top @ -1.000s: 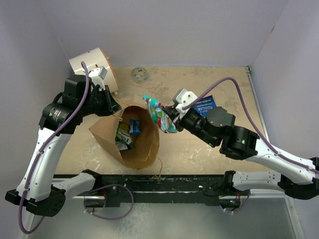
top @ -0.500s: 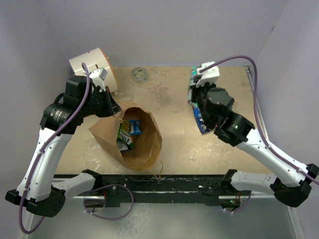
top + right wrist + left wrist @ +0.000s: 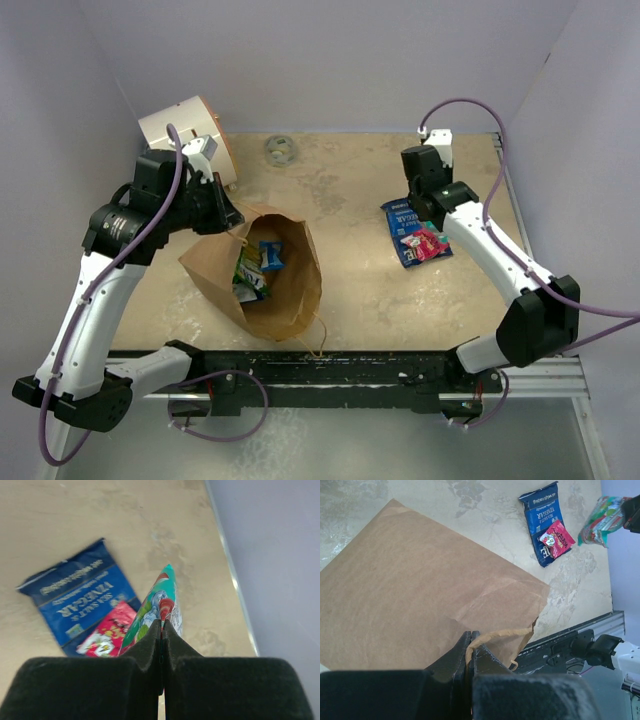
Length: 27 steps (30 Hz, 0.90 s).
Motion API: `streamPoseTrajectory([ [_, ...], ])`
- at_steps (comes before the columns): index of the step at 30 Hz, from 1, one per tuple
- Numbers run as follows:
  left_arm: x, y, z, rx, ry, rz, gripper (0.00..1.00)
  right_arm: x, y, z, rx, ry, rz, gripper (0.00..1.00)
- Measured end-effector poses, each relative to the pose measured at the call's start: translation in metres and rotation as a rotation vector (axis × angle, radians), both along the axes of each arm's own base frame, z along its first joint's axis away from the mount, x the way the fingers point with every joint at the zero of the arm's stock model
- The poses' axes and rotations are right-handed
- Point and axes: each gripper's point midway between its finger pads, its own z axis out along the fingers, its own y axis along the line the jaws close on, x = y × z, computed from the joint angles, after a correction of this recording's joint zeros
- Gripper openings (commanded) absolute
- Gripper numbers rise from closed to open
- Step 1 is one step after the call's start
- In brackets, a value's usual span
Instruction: Take the snacks out of the paper bag
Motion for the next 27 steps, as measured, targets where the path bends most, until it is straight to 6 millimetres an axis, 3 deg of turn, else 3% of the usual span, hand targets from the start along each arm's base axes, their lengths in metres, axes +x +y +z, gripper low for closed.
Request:
streamPoseTrajectory([
  [4, 0.003, -0.001, -0.002, 0.004, 0.012, -0.001, 0.0, -0.004, -0.035, -0.012, -0.063, 0.08, -0.045, 0.0],
  [7, 0.004, -0.002, -0.002, 0.004, 0.015, -0.004, 0.0, -0.002, -0.043, -0.02, -0.115, 0.135, -0.036, 0.0],
  [13, 0.005, -0.003, 0.001, 0.001, 0.007, -0.008, 0.0, 0.005, -0.041, -0.057, -0.21, 0.278, 0.009, 0.0],
  [17, 0.005, -0.003, 0.002, 0.0, 0.005, -0.008, 0.0, 0.009, -0.038, -0.068, -0.239, 0.317, 0.033, 0.0],
  [21, 0.005, -0.003, 0.002, 0.0, 0.006, -0.007, 0.0, 0.013, -0.032, -0.078, -0.263, 0.343, 0.059, 0.0],
  [27, 0.003, -0.002, 0.001, 0.004, 0.014, -0.006, 0.0, 0.017, -0.012, -0.111, -0.305, 0.424, 0.118, 0.0],
])
